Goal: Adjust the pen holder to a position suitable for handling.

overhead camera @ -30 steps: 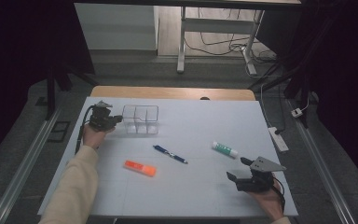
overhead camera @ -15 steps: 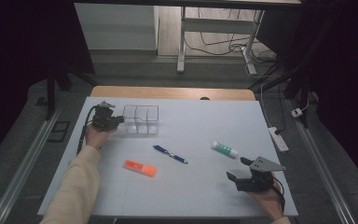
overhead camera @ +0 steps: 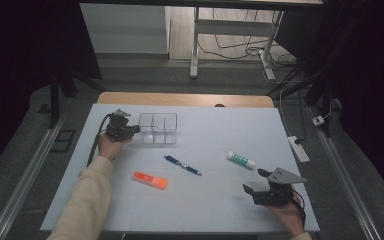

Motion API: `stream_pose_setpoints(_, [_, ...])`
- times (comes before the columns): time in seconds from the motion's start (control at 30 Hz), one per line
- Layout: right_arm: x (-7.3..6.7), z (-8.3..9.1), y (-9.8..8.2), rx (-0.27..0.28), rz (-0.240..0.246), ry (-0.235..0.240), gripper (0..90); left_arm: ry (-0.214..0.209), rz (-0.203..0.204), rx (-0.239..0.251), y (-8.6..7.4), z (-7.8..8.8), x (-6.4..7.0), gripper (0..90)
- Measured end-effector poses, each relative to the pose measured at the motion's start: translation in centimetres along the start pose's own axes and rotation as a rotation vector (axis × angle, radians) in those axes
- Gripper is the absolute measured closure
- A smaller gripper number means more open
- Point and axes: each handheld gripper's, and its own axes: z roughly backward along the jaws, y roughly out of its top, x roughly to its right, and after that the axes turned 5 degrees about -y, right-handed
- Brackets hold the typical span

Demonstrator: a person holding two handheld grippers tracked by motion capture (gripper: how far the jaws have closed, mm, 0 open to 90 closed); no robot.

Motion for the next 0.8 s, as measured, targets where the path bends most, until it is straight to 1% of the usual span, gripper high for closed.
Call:
stream_pose_setpoints(0.73, [0.0, 0.0, 0.0, -0.001, 0.001, -0.002, 17.0, -0.032, -0.037, -0.008, 0.8, -0.6, 1.7, 89.1])
stream_pose_setpoints(0.8, [0.0, 0.0, 0.0, -0.001, 0.001, -0.002, 17.0, -0.035, -0.046, -0.011, 0.8, -0.7, 1.9, 89.1])
